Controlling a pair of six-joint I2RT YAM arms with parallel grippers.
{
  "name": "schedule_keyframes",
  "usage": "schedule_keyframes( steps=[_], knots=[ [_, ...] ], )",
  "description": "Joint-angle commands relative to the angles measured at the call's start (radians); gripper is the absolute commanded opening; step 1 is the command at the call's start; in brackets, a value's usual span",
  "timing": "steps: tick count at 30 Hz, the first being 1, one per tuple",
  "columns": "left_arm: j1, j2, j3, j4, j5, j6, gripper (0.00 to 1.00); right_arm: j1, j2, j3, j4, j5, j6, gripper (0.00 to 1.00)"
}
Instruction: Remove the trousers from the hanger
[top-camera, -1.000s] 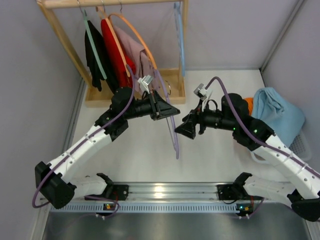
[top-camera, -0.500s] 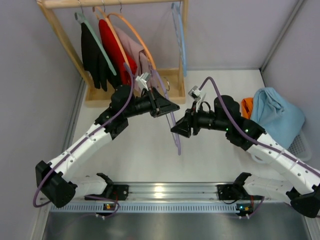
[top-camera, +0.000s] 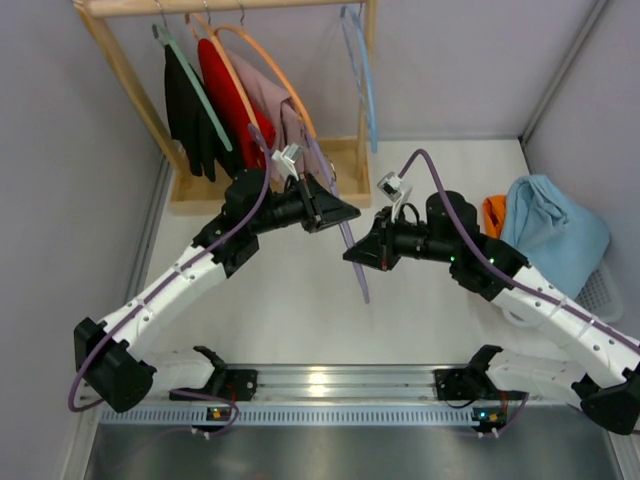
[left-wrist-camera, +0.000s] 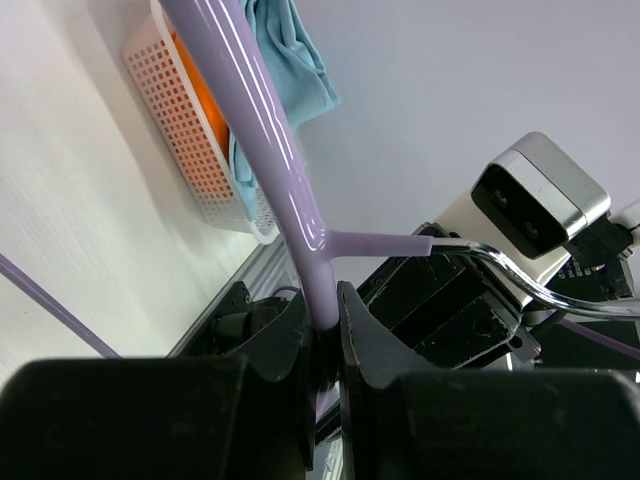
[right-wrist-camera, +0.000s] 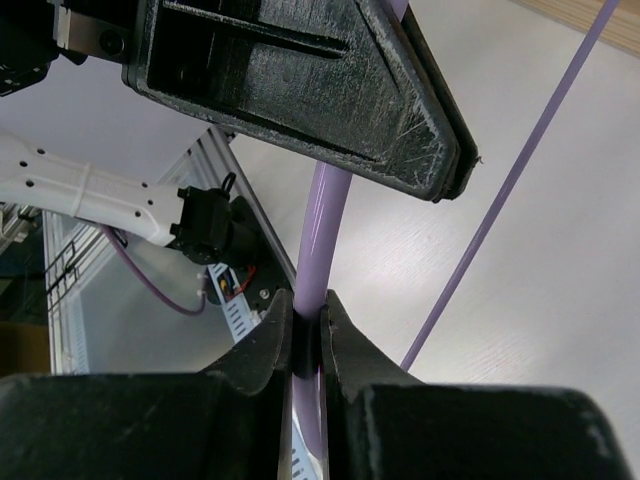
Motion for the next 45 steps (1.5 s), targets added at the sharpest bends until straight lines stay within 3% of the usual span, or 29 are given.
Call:
schedule_keyframes(
  steps=[1,6,10,17,18,21,37,45],
  knots=[
    [-0.001,-0.018,0.050,0.058,0.005,-0.004,0.10,-0.012,-0.032,0.029,0.016,-0.033,-0.022,0.00],
    [0.000,-0.024,0.046,0.040,0.005,0.027,0.29,-0.076,-0.046,0.042,0.003,-0.059,0.049,0.00],
    [0.002,-0.044,0.034,0.008,0.005,0.056,0.59,-0.103,-0.081,0.031,-0.043,-0.073,0.055,0.00],
    [0.011,-0.090,0.004,0.000,0.026,0.131,0.80,-0.167,-0.134,-0.011,-0.034,-0.119,0.090,0.00],
    [0.016,-0.099,0.002,0.000,0.028,0.154,0.88,-0.175,-0.130,0.000,-0.013,-0.128,0.101,0.00],
    [0.026,-0.125,0.002,-0.005,0.040,0.208,0.98,-0.187,-0.103,0.044,0.030,-0.176,0.141,0.00],
    [0.171,-0.290,0.072,-0.190,0.020,0.447,0.98,-0.239,0.224,0.517,-0.019,-0.170,0.152,0.00],
    [0.226,-0.354,0.050,-0.189,0.023,0.401,0.98,-0.325,0.511,0.882,-0.099,-0.242,0.204,0.00]
  ],
)
